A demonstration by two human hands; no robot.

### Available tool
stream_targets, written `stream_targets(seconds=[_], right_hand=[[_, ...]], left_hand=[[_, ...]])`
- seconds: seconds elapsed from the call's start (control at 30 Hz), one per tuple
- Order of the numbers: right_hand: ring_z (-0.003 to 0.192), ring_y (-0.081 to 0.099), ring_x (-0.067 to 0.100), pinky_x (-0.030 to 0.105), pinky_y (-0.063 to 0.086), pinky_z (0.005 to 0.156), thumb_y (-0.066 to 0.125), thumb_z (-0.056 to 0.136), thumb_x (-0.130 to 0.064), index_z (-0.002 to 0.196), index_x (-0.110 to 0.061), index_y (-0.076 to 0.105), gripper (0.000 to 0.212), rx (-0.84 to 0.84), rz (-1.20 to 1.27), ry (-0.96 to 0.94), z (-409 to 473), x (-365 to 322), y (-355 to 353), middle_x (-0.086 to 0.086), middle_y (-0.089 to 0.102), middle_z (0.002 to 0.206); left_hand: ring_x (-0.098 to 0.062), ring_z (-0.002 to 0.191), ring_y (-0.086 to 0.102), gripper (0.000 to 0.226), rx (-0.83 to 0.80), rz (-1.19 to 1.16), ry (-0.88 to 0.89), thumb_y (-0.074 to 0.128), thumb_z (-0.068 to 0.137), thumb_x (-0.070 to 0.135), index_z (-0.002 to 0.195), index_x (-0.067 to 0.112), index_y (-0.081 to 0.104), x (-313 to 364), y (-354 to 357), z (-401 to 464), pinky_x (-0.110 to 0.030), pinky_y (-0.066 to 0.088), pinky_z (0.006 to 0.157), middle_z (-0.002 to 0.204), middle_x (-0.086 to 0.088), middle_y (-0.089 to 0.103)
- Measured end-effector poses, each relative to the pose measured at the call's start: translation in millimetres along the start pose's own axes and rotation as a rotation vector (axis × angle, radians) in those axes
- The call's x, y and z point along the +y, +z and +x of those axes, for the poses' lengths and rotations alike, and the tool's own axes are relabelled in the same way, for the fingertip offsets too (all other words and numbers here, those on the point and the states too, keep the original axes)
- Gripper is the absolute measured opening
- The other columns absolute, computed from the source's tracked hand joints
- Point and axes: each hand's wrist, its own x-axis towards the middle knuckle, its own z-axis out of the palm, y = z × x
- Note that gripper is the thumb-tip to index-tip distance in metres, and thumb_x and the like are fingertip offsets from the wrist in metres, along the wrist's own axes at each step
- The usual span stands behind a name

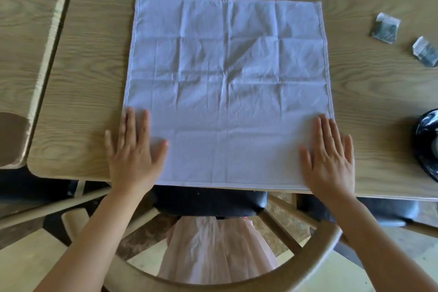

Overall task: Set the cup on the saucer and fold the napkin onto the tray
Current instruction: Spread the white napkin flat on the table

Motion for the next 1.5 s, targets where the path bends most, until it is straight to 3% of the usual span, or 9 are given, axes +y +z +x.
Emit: stream_targets(seconds=[0.13,0.3,0.4,0.53,0.87,0.97,1.1,1.23,1.5], right_hand=[[0.143,-0.002,0.017,0.045,-0.004,0.115,0.017,0.091,-0.048,0.147,-0.015,0.009,0.065,0.111,0.022,-0.070,10.0,-32.4,-11.4,0.003,0.007,0.156],[0.144,0.003,0.020,0.048,0.002,0.115,0.029,0.094,-0.039,0.147,-0.017,0.013,0.059,0.138,0.055,-0.261,64.7,-108.0,-10.2,0.004,0.012,0.156],[0.144,0.004,0.020,0.047,0.003,0.115,0.038,0.092,-0.037,0.146,-0.023,0.013,0.062,0.066,0.087,-0.282,93.1,-113.4,0.0,0.003,0.011,0.157],[0.143,0.011,0.018,0.046,0.007,0.114,0.028,0.086,-0.048,0.145,-0.028,0.019,0.063,0.112,0.080,-0.234,98.3,-75.8,9.5,0.001,0.017,0.156],[0.144,0.000,0.016,0.049,-0.002,0.116,0.019,0.087,-0.049,0.147,-0.011,0.008,0.071,0.134,0.023,0.064,104.7,-16.6,-10.0,0.004,0.009,0.157],[0.144,-0.001,0.019,0.048,-0.004,0.114,0.024,0.090,-0.048,0.147,-0.018,0.006,0.066,0.209,0.065,-0.088,123.2,-56.3,-17.9,0.004,0.006,0.157],[0.144,0.001,0.019,0.050,-0.001,0.113,0.033,0.093,-0.041,0.147,-0.025,0.011,0.060,0.184,0.082,-0.292,163.9,-120.5,-13.9,0.002,0.010,0.157],[0.144,0.004,0.019,0.053,0.001,0.113,0.030,0.094,-0.040,0.145,-0.031,0.015,0.054,0.134,0.058,-0.285,210.5,-141.0,-6.2,0.001,0.012,0.157],[0.144,0.004,0.015,0.053,0.003,0.113,0.028,0.088,-0.058,0.144,-0.036,0.014,0.062,0.129,0.031,-0.197,267.3,-77.1,-17.0,-0.001,0.007,0.157]], left_hand=[[-0.014,0.143,-0.006,0.069,0.067,-0.084,0.147,0.012,0.088,0.061,0.146,0.029,-0.005,33.2,-12.8,18.3,-0.060,-0.009,0.108,0.156,-0.003,-0.006],[-0.021,0.143,0.014,0.057,0.135,-0.028,0.498,0.034,0.092,0.035,0.146,0.027,0.018,113.1,-9.4,69.2,-0.062,0.004,0.108,0.156,-0.006,0.017],[-0.021,0.144,0.012,0.059,0.072,0.027,0.469,0.038,0.090,0.039,0.145,0.028,0.021,117.1,4.6,90.5,-0.061,0.005,0.108,0.156,-0.005,0.015],[-0.029,0.141,0.021,0.065,0.100,0.030,0.427,0.034,0.081,0.054,0.142,0.031,0.030,83.0,11.2,98.8,-0.057,0.012,0.110,0.154,-0.008,0.025],[-0.018,0.144,0.010,0.082,0.096,-0.006,0.007,0.023,0.079,0.061,0.147,0.015,0.016,21.0,-11.4,112.2,-0.061,0.005,0.110,0.157,-0.006,0.011],[-0.016,0.144,0.009,0.081,0.124,-0.076,0.179,0.017,0.081,0.062,0.147,0.016,0.014,49.6,-21.6,133.9,-0.064,0.000,0.107,0.158,-0.003,0.010],[-0.018,0.143,0.015,0.059,0.167,-0.033,0.502,0.030,0.091,0.042,0.146,0.023,0.020,105.3,-19.3,176.6,-0.063,0.002,0.107,0.157,-0.003,0.015],[-0.016,0.144,0.009,0.053,0.120,0.015,0.496,0.034,0.095,0.036,0.146,0.028,0.019,124.5,-8.7,220.8,-0.062,0.002,0.109,0.158,-0.001,0.010],[-0.024,0.145,0.002,0.078,0.087,0.039,0.371,0.023,0.073,0.074,0.144,0.041,0.012,75.3,-14.9,261.6,-0.064,0.004,0.108,0.159,0.000,0.003]])
